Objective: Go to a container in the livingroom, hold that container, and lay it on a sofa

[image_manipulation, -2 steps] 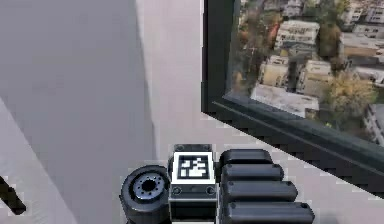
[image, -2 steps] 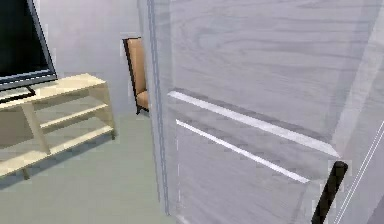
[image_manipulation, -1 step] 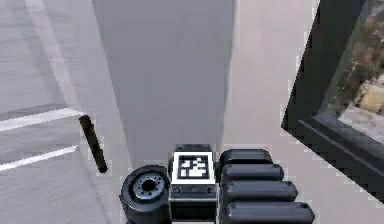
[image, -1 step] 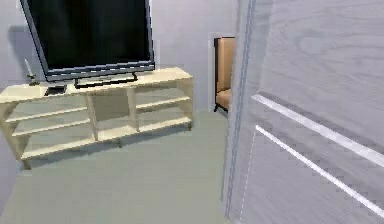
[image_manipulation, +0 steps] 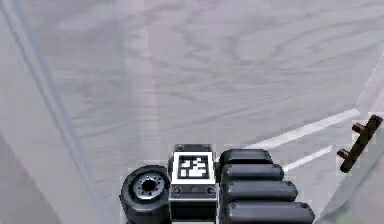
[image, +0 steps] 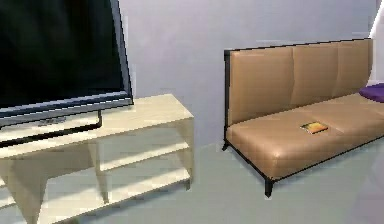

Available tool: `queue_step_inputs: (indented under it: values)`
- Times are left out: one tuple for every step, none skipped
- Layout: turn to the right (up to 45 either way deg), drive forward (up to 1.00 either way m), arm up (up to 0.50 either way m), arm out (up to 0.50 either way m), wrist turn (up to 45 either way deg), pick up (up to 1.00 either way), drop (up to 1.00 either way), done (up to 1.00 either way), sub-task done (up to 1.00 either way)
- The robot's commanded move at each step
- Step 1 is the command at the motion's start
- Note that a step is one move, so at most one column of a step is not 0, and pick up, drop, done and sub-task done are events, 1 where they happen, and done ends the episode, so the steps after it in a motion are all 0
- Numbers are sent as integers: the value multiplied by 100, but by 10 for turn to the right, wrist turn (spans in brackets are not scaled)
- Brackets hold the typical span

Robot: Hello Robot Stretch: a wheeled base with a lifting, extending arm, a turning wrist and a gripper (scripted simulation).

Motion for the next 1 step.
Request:
queue_step_inputs:
  values:
    - [-60, 0, 0, 0, 0, 0, 0, 0, 0]
